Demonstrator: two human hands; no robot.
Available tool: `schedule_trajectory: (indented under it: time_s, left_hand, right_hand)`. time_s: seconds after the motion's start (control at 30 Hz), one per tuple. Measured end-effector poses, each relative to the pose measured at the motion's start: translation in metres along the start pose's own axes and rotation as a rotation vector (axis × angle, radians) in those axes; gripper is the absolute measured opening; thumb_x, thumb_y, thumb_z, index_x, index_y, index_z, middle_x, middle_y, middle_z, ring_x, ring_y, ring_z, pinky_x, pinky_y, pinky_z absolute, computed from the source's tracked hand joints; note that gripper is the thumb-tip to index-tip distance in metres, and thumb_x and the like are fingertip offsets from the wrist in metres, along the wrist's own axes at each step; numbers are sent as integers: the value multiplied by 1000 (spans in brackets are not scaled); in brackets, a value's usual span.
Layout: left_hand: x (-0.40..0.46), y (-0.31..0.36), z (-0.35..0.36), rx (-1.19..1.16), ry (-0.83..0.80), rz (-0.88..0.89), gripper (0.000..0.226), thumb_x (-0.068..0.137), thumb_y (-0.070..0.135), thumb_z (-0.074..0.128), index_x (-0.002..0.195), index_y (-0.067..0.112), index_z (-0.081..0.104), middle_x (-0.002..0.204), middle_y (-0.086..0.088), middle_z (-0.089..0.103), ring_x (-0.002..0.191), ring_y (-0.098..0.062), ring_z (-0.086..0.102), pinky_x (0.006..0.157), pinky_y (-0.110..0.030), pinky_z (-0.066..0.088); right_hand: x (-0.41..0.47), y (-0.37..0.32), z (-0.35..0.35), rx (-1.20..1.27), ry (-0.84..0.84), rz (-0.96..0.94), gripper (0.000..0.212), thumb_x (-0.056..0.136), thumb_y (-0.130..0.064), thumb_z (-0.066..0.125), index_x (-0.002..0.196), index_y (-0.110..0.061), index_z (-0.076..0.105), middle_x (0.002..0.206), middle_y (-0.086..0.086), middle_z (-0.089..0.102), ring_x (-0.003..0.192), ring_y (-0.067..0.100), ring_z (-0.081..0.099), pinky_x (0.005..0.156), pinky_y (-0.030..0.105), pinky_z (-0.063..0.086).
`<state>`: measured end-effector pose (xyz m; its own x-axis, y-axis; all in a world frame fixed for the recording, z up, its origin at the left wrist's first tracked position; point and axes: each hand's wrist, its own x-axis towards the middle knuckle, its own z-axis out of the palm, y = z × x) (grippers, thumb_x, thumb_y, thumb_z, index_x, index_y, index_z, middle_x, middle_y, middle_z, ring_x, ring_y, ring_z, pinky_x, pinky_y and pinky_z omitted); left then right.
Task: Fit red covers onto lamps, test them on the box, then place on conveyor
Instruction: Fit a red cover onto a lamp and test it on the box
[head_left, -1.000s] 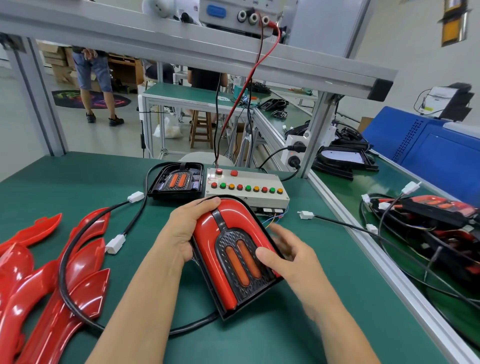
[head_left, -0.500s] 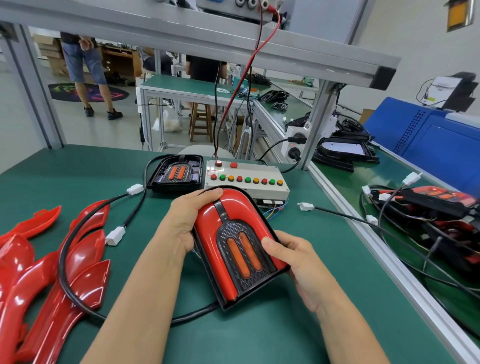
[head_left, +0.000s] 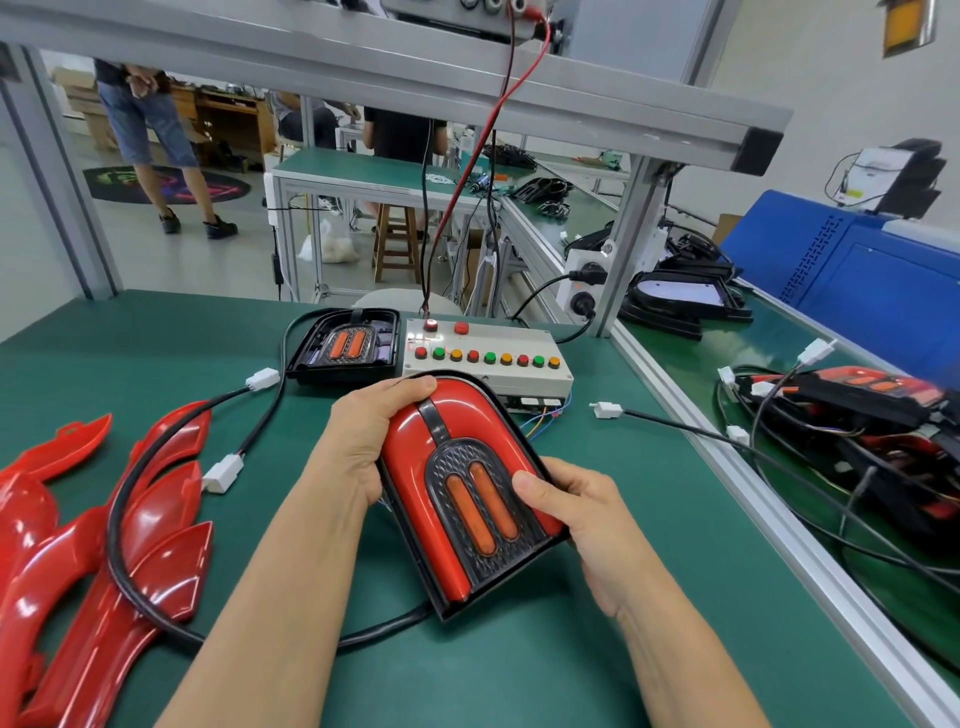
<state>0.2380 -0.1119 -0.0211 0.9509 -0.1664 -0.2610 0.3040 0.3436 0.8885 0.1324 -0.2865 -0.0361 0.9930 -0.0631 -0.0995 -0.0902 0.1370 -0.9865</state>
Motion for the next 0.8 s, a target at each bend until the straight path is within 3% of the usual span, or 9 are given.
schedule_trajectory:
  time_s: [0.1, 0.2, 0.3, 0.4, 0.53, 0.67, 0.73, 0.8]
  left_hand:
    - [0, -3, 4, -13, -28, -10, 28, 74, 28, 76, 97, 14, 69, 74, -7, 73, 61, -22, 70, 55, -33, 56]
    - [-2, -6, 13, -13, -88, 28, 26, 83, 43, 65, 88, 17, 64, 72, 1, 69, 63, -15, 67, 64, -32, 51]
    - [-7, -11, 22, 64, -196, 127, 40, 83, 43, 61, 109, 13, 58, 88, 4, 67, 78, -11, 64, 71, -29, 50]
    - [-17, -17, 33, 166, -292, 128, 64, 75, 41, 67, 130, 15, 50, 114, 0, 67, 103, -17, 64, 91, -39, 49]
    - [-29, -30, 47, 225, -341, 183, 37, 86, 20, 67, 121, 23, 56, 108, 2, 72, 98, -16, 69, 85, -33, 55]
    - [-35, -32, 49, 250, -332, 243, 22, 92, 19, 61, 113, 25, 59, 104, 3, 72, 95, -15, 69, 80, -29, 56]
    - [-39, -32, 51, 223, -343, 231, 20, 94, 22, 57, 114, 21, 58, 104, 2, 73, 94, -15, 70, 75, -24, 56]
    - [-42, -33, 53, 202, -358, 187, 21, 95, 27, 55, 115, 21, 60, 104, 2, 73, 96, -16, 69, 81, -28, 54]
  right_hand:
    - [1, 0, -2, 14, 27, -9, 31, 74, -31, 73, 102, -15, 76, 96, 11, 76, 82, 22, 73, 68, 20, 55]
    - [2, -2, -6, 63, 96, -67, 28, 75, -28, 71, 99, -14, 77, 96, 12, 76, 82, 21, 73, 67, 19, 54]
    - [3, -4, -12, 128, 213, -117, 31, 76, -28, 69, 102, -10, 74, 98, 12, 75, 86, 23, 73, 68, 21, 55]
    - [3, -4, -16, 202, 267, -150, 36, 79, -28, 67, 107, -6, 71, 100, 14, 75, 87, 24, 73, 67, 25, 57]
    - [3, -4, -18, 276, 248, -182, 43, 77, -28, 68, 111, -2, 68, 99, 16, 74, 82, 22, 73, 61, 23, 56]
    - [2, -6, -25, 291, 175, -184, 46, 76, -33, 69, 112, -5, 70, 102, 16, 74, 84, 23, 74, 62, 24, 57]
    - [1, -8, -29, 330, 82, -165, 43, 77, -39, 69, 108, -10, 74, 107, 14, 73, 91, 23, 73, 69, 26, 58]
    - [-2, -9, -32, 390, -26, -137, 55, 73, -49, 75, 114, -13, 73, 118, 13, 69, 104, 24, 69, 80, 29, 57]
